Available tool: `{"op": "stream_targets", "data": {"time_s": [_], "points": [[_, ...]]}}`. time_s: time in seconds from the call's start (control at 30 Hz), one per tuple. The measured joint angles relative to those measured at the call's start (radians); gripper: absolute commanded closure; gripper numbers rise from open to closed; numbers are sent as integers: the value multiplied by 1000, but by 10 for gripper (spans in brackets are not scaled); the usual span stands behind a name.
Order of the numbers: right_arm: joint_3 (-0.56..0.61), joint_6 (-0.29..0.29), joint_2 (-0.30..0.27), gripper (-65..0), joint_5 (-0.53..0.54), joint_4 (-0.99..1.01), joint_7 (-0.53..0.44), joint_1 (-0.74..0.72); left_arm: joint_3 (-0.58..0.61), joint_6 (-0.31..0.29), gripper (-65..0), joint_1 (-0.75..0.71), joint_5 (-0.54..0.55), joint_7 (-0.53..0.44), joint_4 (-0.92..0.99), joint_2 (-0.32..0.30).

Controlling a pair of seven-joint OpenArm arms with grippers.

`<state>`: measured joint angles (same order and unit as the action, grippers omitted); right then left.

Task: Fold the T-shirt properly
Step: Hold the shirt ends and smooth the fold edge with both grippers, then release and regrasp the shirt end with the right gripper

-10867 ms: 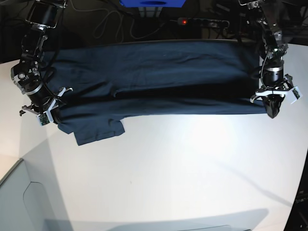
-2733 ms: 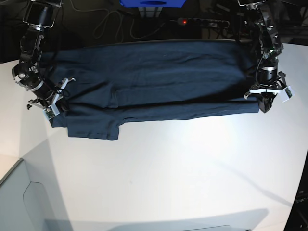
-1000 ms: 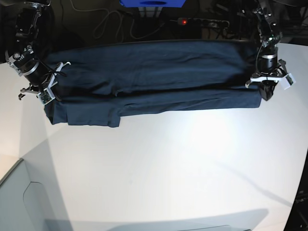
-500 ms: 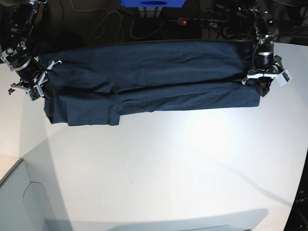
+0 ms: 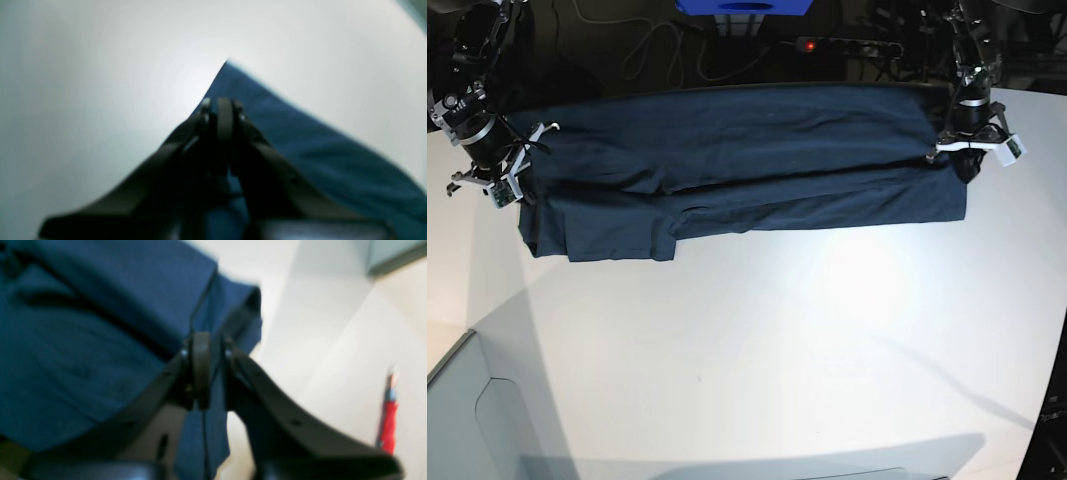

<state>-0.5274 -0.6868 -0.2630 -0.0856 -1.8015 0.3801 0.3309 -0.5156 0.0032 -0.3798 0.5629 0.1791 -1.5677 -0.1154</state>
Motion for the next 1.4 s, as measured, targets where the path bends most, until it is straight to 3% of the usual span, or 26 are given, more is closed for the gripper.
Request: {"op": "stream_targets", "data": {"time_s": [0.1,0.37,0.53,0.67,0.9,1.2,1.33,1.4], "points": [[28,0,3,-174,2,-26,2,0,0,0,0,1,0,-1,24,0],[28,0,3,-261,-2,-29,8,-11,1,0,0,25,-1,-3,67,-1],[69,2,2,-354,-2,-16,9,-84,1,-3,0,48,0,-19,112,-6],[103,-8,8,-416,0,80,135,-218,1,-6,0,53,0,-22,118,-7],[114,-8,33,-425,-5,363,257,-468,2,-5,0,64,-1,-20,119,-1],[114,-8,32,-424,4,663,246,-595,2,-3,0,80,-5,-7,121,-4],[114,-8,31,-422,-7,715,231,-609,2,-3,0,80,-5,-7,121,-3],[114,-8,31,-391,-3,715,201,-606,2,-3,0,80,-4,-7,121,-3]]}}
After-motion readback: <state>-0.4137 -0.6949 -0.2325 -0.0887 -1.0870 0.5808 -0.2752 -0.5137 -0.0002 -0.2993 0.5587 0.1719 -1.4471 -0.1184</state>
